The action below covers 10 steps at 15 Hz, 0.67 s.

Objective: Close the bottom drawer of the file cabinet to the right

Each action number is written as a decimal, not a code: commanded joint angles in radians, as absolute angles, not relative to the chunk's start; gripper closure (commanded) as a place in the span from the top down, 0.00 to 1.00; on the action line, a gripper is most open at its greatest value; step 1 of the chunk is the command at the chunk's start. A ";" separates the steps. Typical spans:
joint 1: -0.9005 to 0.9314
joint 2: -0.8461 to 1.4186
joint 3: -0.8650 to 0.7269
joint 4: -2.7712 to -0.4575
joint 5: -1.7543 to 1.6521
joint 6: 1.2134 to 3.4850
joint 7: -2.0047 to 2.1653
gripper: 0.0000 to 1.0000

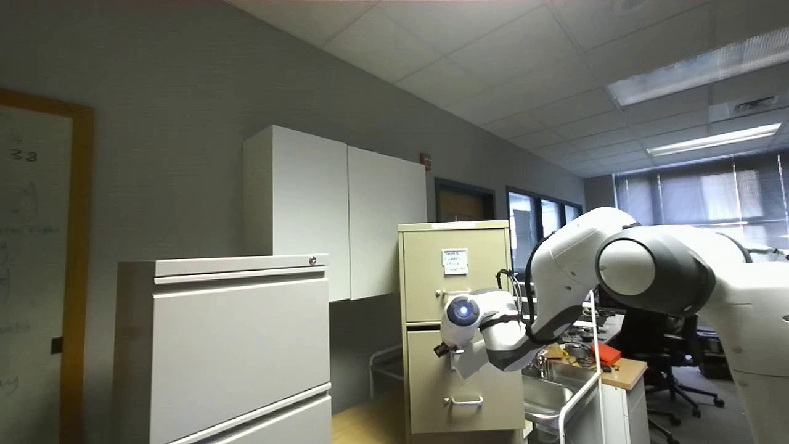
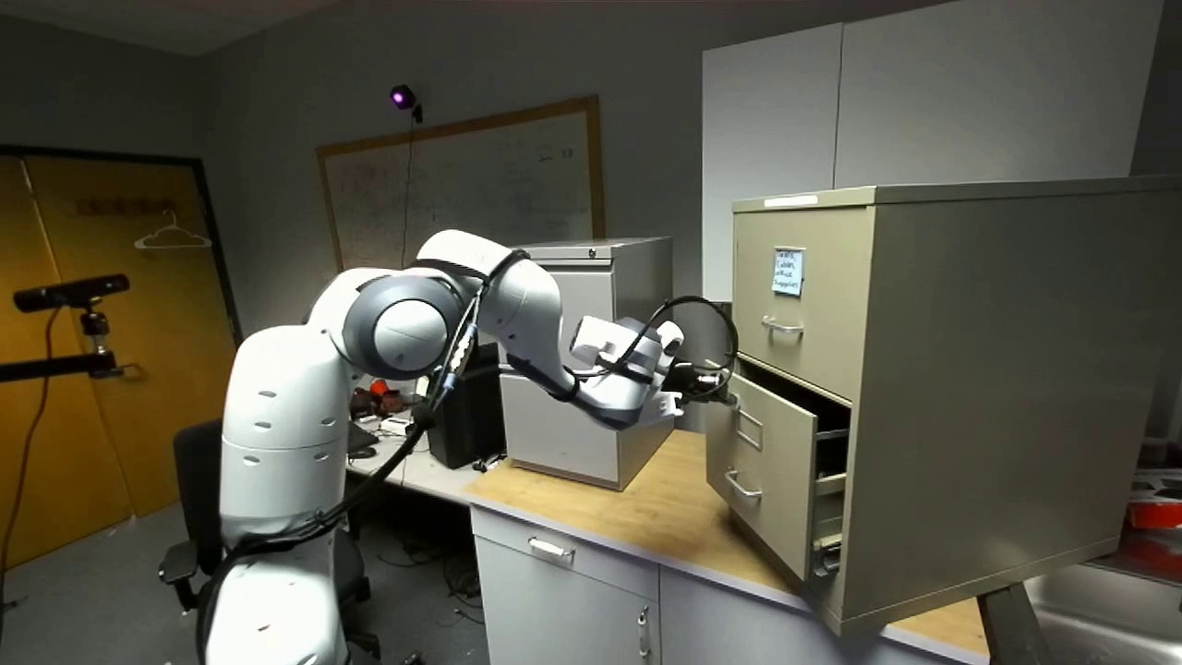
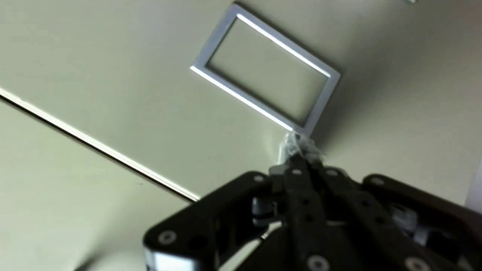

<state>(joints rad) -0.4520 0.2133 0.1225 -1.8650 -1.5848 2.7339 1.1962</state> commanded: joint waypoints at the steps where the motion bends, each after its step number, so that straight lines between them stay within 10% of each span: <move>1: -0.463 0.352 0.095 -1.632 -1.626 2.700 1.200 0.00; 10: -0.379 0.516 -0.016 -1.379 -1.213 2.608 1.029 0.00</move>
